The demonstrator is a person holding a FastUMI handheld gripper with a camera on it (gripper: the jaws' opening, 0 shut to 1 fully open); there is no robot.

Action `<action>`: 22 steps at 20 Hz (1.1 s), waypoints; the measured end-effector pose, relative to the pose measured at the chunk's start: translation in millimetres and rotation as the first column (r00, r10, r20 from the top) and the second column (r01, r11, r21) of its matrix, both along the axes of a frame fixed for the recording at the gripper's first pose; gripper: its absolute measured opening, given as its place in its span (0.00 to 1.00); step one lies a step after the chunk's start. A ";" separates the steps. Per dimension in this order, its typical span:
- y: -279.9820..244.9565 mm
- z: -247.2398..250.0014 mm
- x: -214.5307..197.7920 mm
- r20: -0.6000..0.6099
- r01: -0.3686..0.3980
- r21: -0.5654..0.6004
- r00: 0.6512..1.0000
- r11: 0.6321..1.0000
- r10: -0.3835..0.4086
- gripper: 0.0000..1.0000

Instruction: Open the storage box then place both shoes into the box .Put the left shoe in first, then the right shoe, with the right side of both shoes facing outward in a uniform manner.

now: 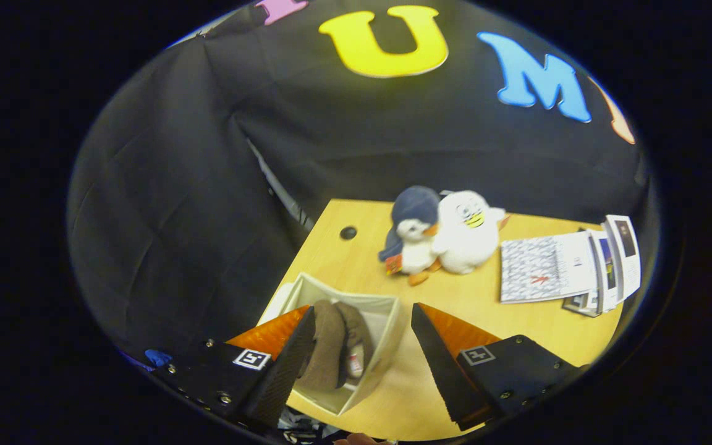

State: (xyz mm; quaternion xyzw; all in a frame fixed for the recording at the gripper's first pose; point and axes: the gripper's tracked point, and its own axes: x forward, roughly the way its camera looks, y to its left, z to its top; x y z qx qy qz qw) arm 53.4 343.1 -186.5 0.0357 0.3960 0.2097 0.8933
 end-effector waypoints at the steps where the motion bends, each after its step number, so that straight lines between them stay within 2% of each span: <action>1: -17.0 15.3 8.1 0.069 0.048 0.008 0.996 0.999 -0.049 0.96; 3: -50.3 53.5 8.6 0.183 0.143 0.051 0.972 0.988 -0.150 0.96; 6: -101.1 95.0 18.8 0.321 0.256 0.095 0.907 0.962 -0.273 0.96; 11: -163.2 149.3 13.8 0.481 0.355 0.094 0.802 0.930 -0.354 0.96; 13: -183.8 173.9 12.5 0.561 0.386 0.108 0.737 0.916 -0.377 0.96; 15: -198.8 204.0 3.6 0.643 0.400 0.151 0.655 0.904 -0.398 0.95; 16: -206.5 210.6 -2.2 0.666 0.411 0.151 0.629 0.899 -0.400 0.95; 17: -211.1 211.8 -8.4 0.671 0.417 0.143 0.625 0.897 -0.398 0.95; 22: -225.0 196.8 -28.4 0.636 0.421 0.114 0.665 0.900 -0.391 0.95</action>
